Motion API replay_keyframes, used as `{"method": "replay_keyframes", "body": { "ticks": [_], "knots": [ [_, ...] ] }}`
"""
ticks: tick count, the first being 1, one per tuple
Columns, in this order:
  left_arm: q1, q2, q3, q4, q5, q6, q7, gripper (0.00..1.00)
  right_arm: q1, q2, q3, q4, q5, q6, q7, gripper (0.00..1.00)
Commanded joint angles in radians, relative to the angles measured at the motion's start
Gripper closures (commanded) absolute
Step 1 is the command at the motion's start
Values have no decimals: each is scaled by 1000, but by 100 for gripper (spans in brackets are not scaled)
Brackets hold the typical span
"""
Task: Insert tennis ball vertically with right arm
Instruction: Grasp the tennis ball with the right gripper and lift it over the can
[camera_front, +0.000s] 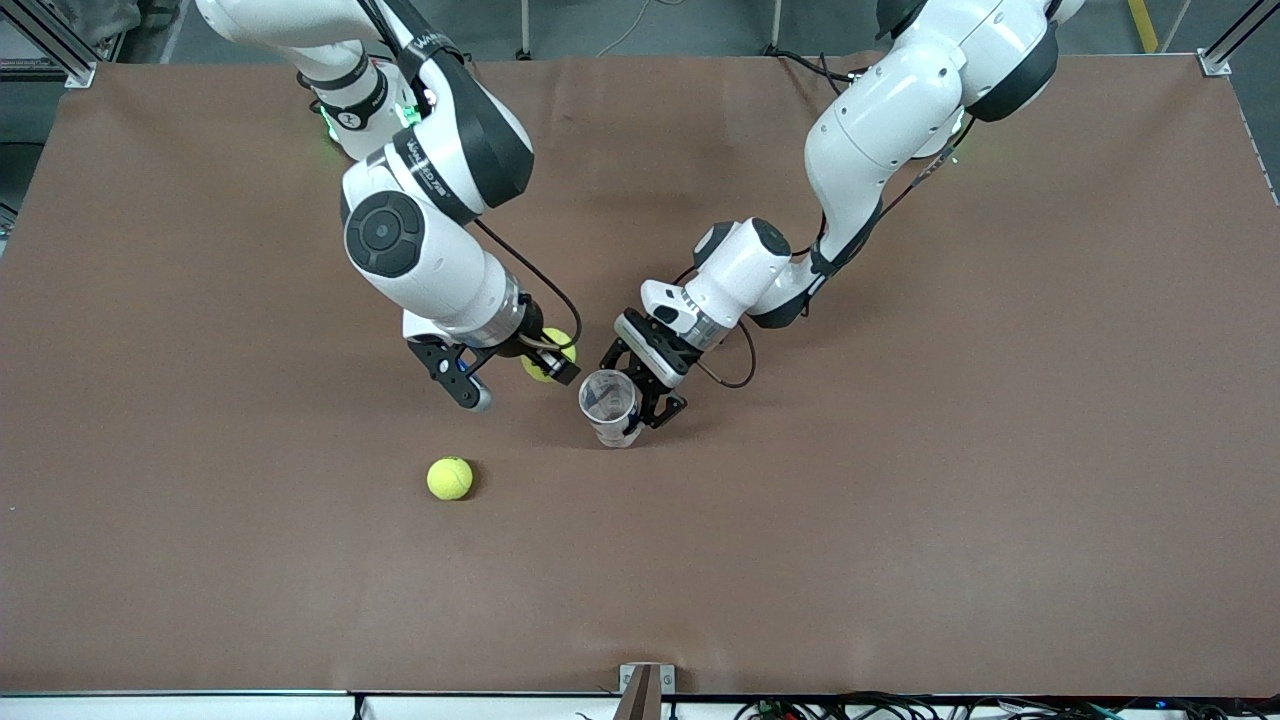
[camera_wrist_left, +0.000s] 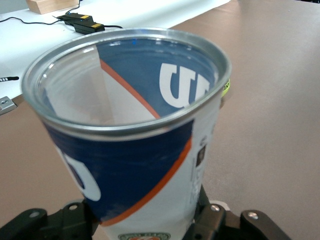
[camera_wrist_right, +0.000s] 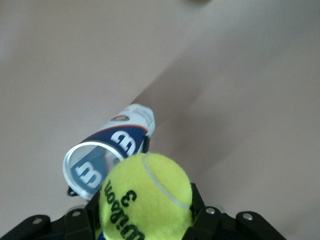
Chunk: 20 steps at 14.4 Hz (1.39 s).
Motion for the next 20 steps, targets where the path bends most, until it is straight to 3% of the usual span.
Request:
{"method": "replay_keyframes", "body": {
  "ticks": [1, 6, 12, 14, 15, 16, 17, 20],
  "knots": [
    [5, -4, -2, -16, -4, 5, 1, 28, 23, 87, -3, 118, 32, -26, 99, 100],
    [5, -3, -2, -16, -4, 5, 1, 28, 44, 195, -3, 240, 31, -15, 166, 100],
    [2, -1, -2, -16, -4, 5, -1, 28, 46, 240, -5, 257, 29, 19, 166, 97],
    [3, 0, -2, -16, -4, 5, 1, 28, 44, 249, -5, 260, 28, 31, 166, 72],
    [2, 0, -2, -16, -4, 5, 1, 28, 46, 255, -6, 263, 28, 33, 166, 55],
    [2, 0, -2, -16, -4, 5, -1, 28, 47, 262, -6, 266, 28, 34, 169, 19],
    [0, 0, 0, -16, -4, 5, -4, 28, 49, 265, -8, 266, 26, 34, 174, 0],
    [-1, 3, -2, -16, -5, 5, -4, 28, 46, 265, -8, 286, 26, 31, 174, 0]
  ]
}}
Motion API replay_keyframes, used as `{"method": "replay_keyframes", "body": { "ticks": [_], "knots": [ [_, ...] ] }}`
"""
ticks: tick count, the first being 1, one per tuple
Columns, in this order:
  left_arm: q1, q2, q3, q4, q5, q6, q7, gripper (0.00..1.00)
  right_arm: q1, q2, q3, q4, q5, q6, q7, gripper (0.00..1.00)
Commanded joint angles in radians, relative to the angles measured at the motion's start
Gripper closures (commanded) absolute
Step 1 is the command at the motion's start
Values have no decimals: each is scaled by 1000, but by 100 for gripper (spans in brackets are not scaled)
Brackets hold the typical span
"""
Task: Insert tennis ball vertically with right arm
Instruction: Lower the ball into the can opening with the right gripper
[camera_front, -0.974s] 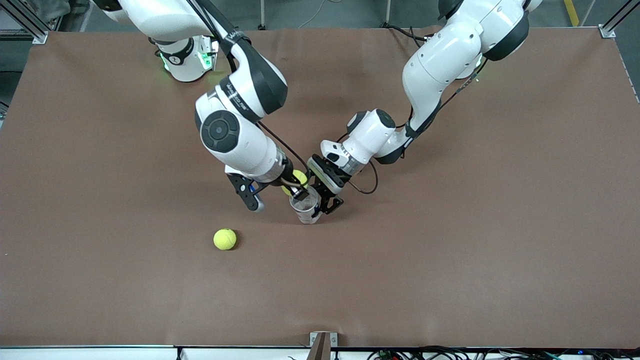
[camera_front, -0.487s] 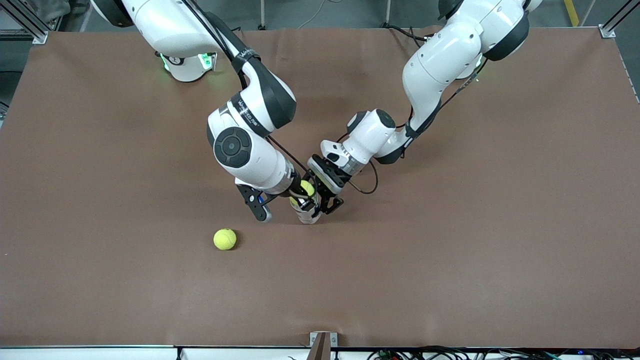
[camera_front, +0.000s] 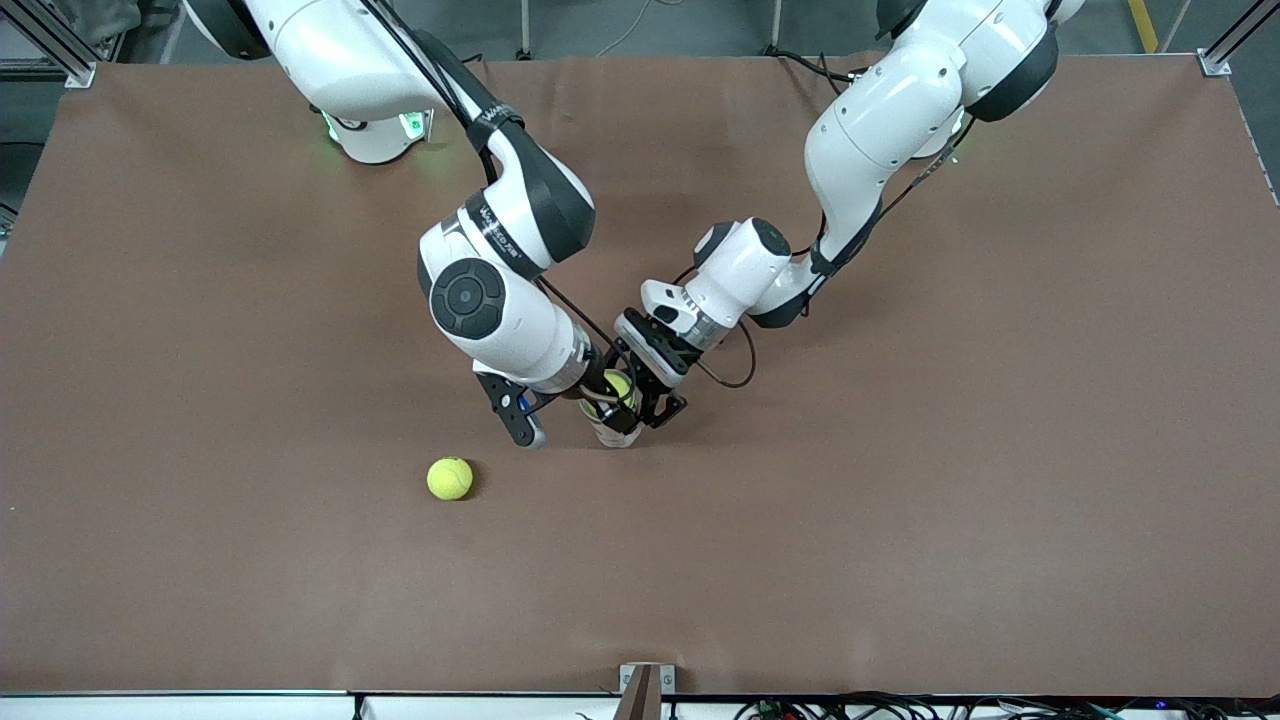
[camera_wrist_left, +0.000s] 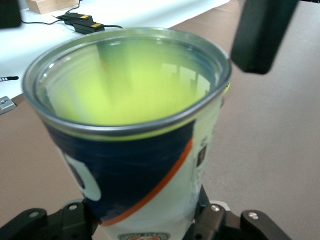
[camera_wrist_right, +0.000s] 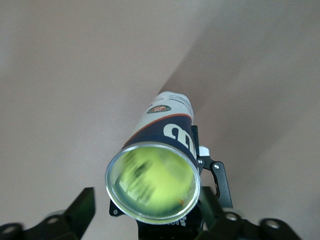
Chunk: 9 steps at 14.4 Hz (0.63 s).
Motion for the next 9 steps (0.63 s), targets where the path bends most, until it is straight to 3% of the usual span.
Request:
{"method": "replay_keyframes", "body": {
  "ticks": [1, 4, 9],
  "knots": [
    [-1, 4, 0, -16, -5, 4, -4, 28, -2, 24, -6, 47, 14, -10, 6, 0],
    [-1, 5, 0, -18, -5, 4, -2, 28, -48, 18, -6, 61, 9, -50, -60, 0],
    [2, 4, 0, -18, -5, 4, 1, 24, -205, -8, -12, 14, 5, -139, -523, 0]
  ]
}}
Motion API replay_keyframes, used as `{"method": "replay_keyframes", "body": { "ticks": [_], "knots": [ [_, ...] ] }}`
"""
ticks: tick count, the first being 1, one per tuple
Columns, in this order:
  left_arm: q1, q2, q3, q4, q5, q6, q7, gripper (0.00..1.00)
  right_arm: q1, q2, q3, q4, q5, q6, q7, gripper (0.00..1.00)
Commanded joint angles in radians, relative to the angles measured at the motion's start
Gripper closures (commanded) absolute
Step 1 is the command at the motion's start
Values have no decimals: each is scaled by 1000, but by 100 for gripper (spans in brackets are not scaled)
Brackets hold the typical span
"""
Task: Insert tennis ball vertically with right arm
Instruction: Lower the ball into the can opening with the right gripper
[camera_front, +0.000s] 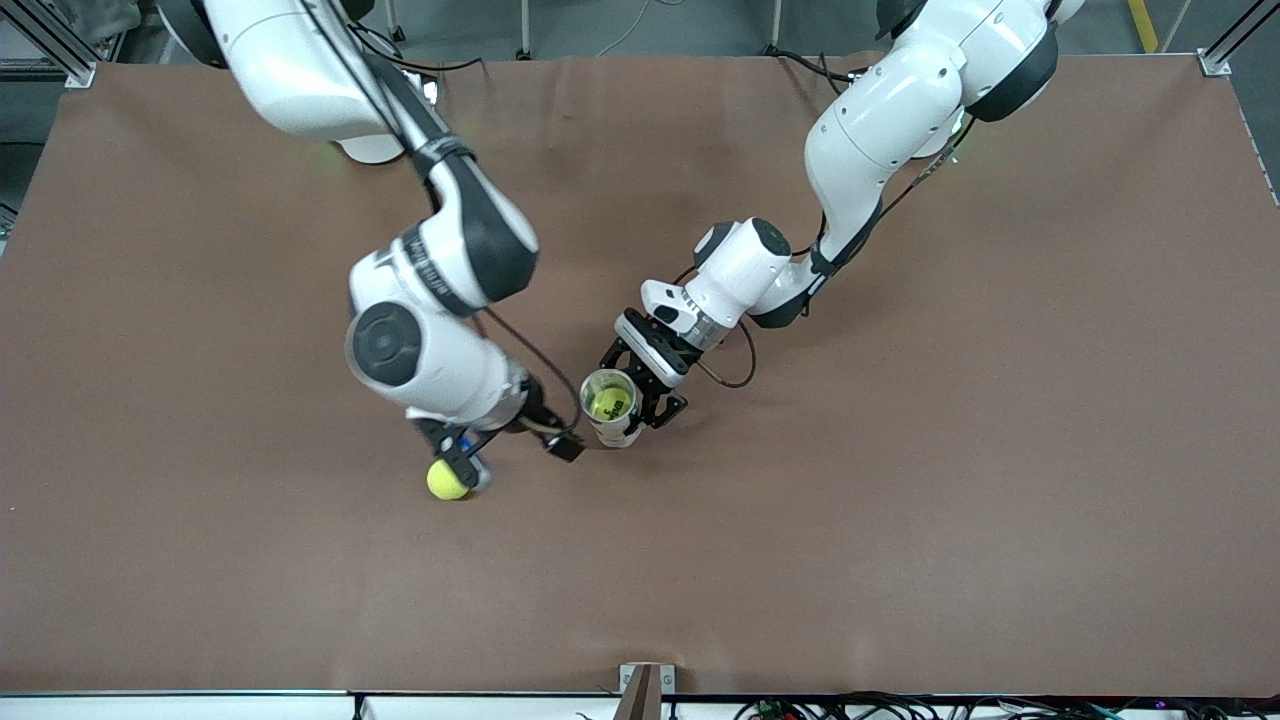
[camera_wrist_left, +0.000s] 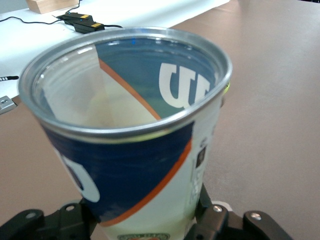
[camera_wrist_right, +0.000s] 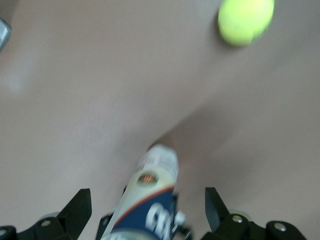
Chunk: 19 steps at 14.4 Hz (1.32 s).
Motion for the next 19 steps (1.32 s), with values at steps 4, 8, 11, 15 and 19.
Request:
{"method": "replay_keyframes", "body": {
  "ticks": [4, 8, 11, 15, 19],
  "knots": [
    [0, 3, 0, -18, -5, 4, 1, 22, -108, -17, 3, -148, -155, 48, -297, 0],
    [0, 2, 0, -17, -5, 4, 3, 21, -128, -6, 3, -272, -307, 232, -301, 0],
    [0, 2, 0, -15, -5, 4, 4, 21, -161, -1, 3, -346, -340, 353, -343, 0],
    [3, 2, 0, -17, -5, 4, 3, 21, -160, 11, 4, -389, -335, 448, -334, 0],
    [3, 2, 0, -15, -5, 4, 3, 21, -152, 19, 6, -406, -326, 474, -327, 0]
  ]
}}
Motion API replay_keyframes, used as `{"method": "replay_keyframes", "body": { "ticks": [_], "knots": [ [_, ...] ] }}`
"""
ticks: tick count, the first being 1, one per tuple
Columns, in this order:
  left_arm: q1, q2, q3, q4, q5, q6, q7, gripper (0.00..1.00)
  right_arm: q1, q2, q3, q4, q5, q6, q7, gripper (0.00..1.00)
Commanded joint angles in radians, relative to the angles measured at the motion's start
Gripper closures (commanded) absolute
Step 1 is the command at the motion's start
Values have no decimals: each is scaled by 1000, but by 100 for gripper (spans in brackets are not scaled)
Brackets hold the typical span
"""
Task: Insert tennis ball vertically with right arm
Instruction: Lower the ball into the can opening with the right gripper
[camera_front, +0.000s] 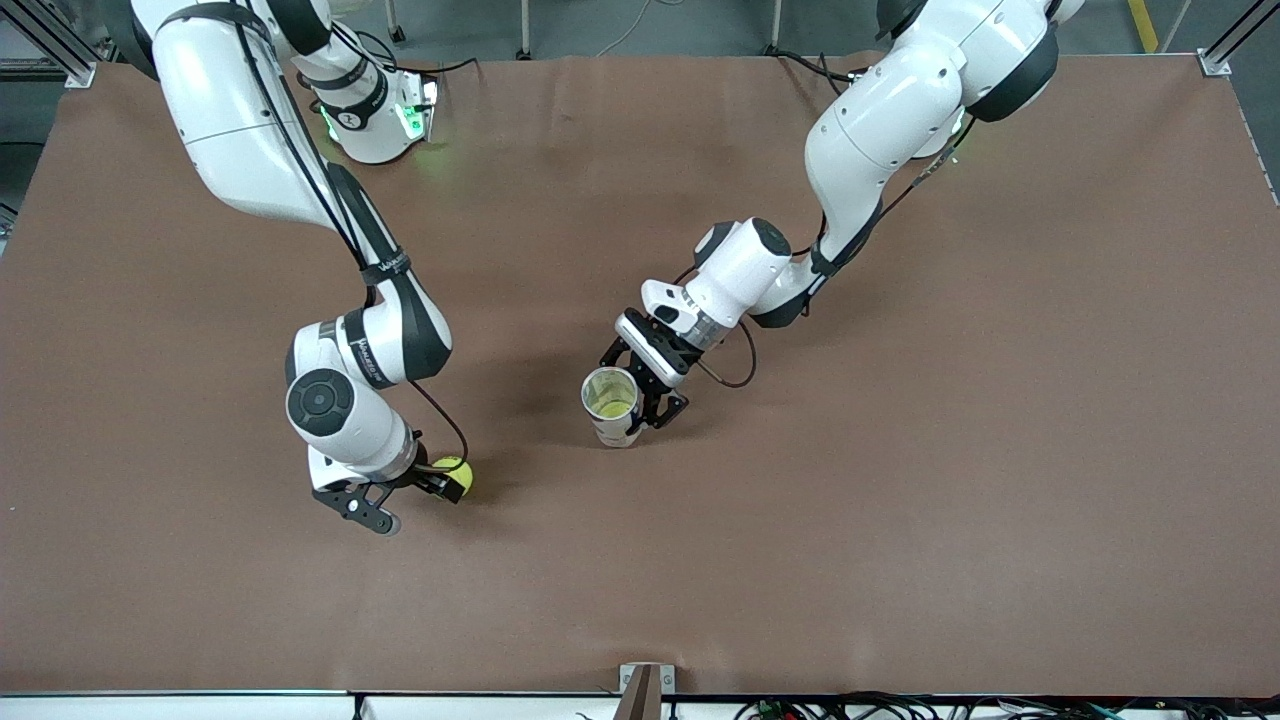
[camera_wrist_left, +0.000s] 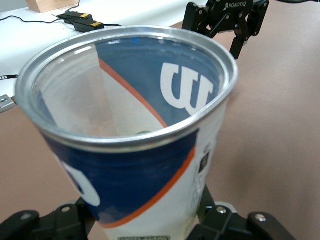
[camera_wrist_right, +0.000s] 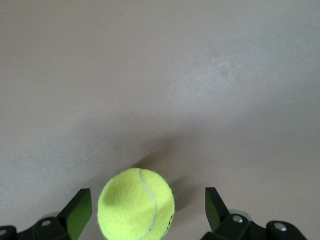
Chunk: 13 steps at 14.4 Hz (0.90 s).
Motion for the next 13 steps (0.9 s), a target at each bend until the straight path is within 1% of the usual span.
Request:
{"method": "replay_keyframes", "body": {
  "ticks": [1, 4, 9, 10, 11, 12, 13],
  "knots": [
    [2, 2, 0, -12, -5, 3, 3, 21, -2, -9, 9, -36, -11, 35, 8, 0],
    [2, 2, 0, -14, -5, 3, 4, 21, -2, -3, 11, -66, -11, 81, 10, 0],
    [1, 3, 0, -15, -7, 3, 4, 21, 2, 13, 12, -64, -8, 86, 10, 0],
    [1, 2, 0, -15, -7, 3, 3, 21, 4, 17, 12, -64, -8, 87, 10, 5],
    [2, 2, 0, -15, -7, 3, 3, 21, 4, 17, 12, -64, -8, 87, 10, 13],
    [2, 2, 0, -14, -7, 3, 3, 21, 4, 17, 12, -63, -8, 87, 7, 26],
    [1, 3, 1, -15, -7, 3, 1, 21, 4, 17, 14, -61, -8, 86, 7, 44]
  ]
}}
